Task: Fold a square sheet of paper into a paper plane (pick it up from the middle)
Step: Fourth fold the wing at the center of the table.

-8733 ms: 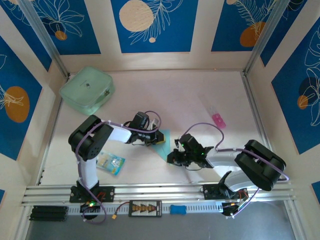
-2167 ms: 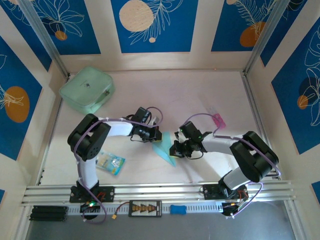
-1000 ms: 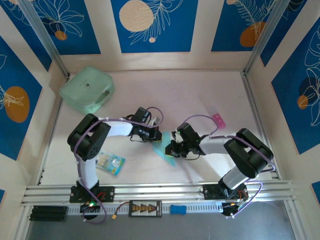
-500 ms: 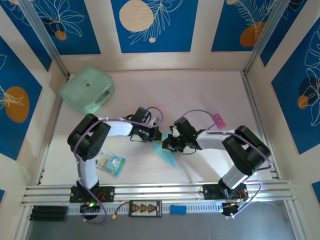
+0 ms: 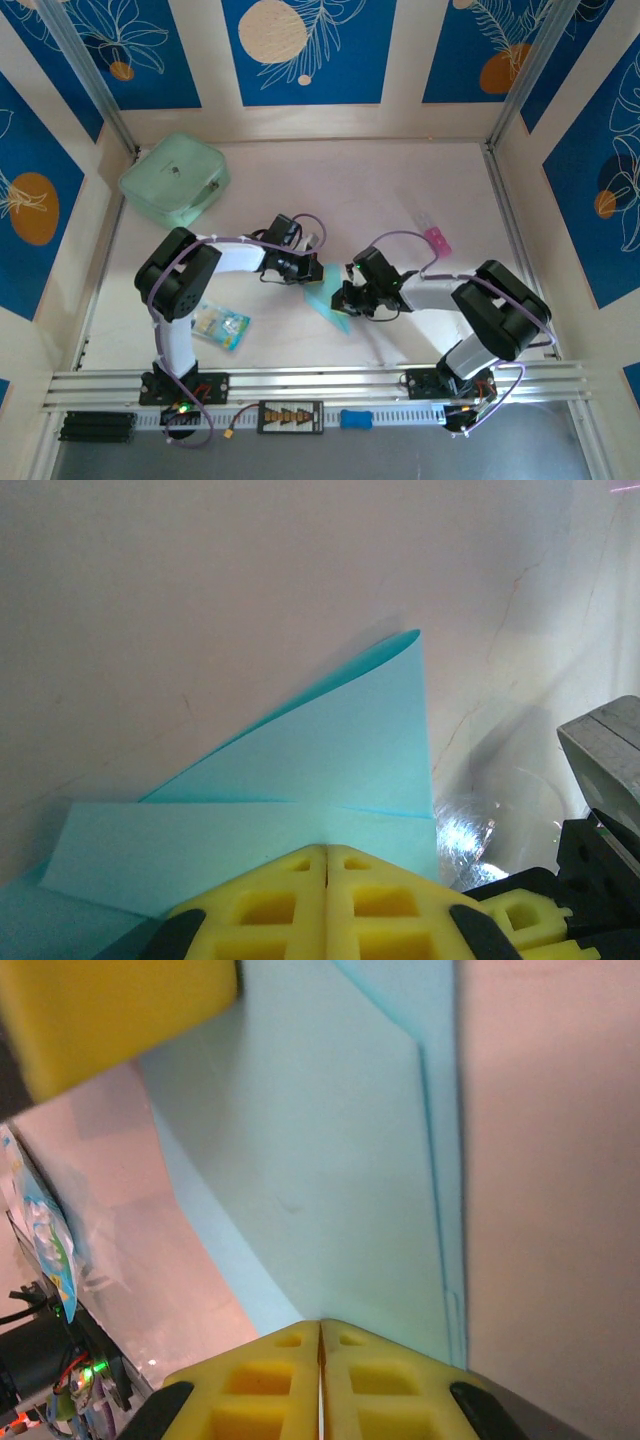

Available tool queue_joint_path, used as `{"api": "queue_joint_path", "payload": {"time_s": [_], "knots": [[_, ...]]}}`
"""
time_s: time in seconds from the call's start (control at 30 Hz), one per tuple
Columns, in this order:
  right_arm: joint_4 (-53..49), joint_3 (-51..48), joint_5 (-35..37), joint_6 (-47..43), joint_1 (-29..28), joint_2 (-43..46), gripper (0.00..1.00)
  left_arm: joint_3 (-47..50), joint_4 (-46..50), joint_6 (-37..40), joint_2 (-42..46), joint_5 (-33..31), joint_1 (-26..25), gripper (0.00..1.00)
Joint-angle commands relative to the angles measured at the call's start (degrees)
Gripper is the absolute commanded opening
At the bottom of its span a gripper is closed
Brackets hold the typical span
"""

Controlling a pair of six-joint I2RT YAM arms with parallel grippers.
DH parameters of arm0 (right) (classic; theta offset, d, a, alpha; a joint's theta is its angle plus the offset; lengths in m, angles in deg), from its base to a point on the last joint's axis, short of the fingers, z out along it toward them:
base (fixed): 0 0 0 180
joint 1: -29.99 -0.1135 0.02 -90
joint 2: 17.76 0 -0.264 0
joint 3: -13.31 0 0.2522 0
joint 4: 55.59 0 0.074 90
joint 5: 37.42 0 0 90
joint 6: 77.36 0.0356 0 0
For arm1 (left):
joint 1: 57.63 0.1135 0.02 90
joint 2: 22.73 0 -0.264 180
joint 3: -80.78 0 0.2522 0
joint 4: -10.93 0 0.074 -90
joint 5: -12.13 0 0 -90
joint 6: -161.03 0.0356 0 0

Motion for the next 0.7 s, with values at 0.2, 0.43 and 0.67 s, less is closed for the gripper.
{"api": "queue_joint_path", "payload": {"time_s": [0.2,0.43,0.67], "knots": [[-4.79,-7.27,-1.04,0.86,-0.65,4.71,0.11,1.86,3.09,0.22,-1.95,-3.23,1.20,0.00],[-6.02,-5.54,-0.48,2.20,-0.90,11.38,0.11,1.78,3.09,-0.03,-1.93,-3.14,1.21,0.00],[-6.43,-1.14,-1.92,0.26,-2.33,7.03,0.13,1.62,2.65,-0.56,-2.12,-2.80,1.25,0.00]]}}
